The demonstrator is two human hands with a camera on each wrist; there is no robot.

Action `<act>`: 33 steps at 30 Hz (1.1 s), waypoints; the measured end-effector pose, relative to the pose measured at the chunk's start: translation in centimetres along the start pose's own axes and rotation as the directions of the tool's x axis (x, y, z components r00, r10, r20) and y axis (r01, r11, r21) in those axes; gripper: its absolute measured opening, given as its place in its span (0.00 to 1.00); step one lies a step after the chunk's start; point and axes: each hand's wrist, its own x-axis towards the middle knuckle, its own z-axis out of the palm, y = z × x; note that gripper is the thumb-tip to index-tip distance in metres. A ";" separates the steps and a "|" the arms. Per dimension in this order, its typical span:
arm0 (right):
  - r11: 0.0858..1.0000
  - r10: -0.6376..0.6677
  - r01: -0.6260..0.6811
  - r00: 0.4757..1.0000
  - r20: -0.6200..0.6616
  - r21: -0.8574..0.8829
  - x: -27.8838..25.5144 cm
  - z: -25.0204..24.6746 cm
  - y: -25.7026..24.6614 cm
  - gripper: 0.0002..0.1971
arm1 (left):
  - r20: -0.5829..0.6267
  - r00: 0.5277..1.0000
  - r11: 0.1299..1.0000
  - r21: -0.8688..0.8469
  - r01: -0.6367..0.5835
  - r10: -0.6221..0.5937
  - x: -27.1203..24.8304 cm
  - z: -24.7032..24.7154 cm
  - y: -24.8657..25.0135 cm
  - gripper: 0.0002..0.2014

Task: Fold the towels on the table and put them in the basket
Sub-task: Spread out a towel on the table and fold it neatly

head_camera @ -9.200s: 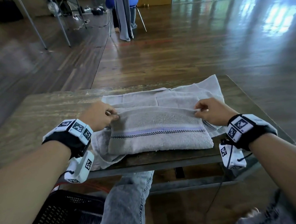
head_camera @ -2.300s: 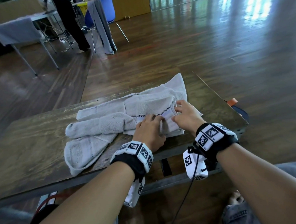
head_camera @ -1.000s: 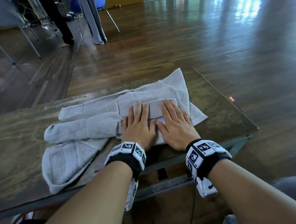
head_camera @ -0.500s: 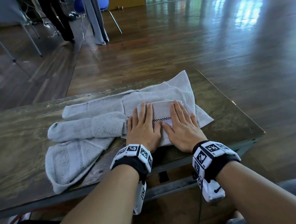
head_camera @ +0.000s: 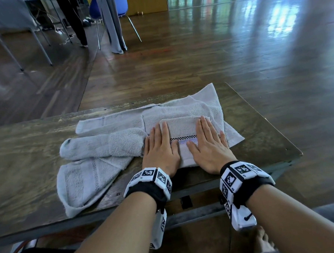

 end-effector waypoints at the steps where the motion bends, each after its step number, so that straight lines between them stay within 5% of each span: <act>1: 1.000 0.003 -0.003 1.000 -0.003 -0.002 0.0 0.0 -0.1 0.39 | 0.005 1.000 1.000 -0.012 0.012 -0.012 0.0 0.0 -0.1 0.32; 15: 0.999 0.038 -0.038 0.999 -0.021 0.014 -0.6 0.2 -0.4 0.40 | 0.038 0.967 0.934 -0.255 0.253 -0.251 0.6 -1.5 0.6 0.35; 20: 0.999 0.026 -0.026 0.999 -0.018 0.024 -0.5 0.2 -0.3 0.39 | 0.069 0.948 0.847 -0.432 0.310 -0.312 1.8 -4.3 2.3 0.17; 23: 0.999 0.028 -0.027 0.999 -0.028 0.024 -0.7 -0.1 -0.4 0.38 | 0.056 0.957 0.839 -0.470 0.275 -0.283 1.7 -6.0 3.1 0.15; 27: 0.990 0.055 -0.028 0.980 -0.193 0.138 -1.1 -1.5 -1.9 0.37 | 0.039 0.987 0.784 -0.604 0.145 -0.153 0.7 -7.8 4.1 0.13; 33: 0.877 0.020 0.069 0.984 -0.178 0.475 -2.3 -4.6 -5.4 0.38 | 0.116 0.991 0.546 -0.827 0.135 -0.070 -2.3 -11.7 2.2 0.06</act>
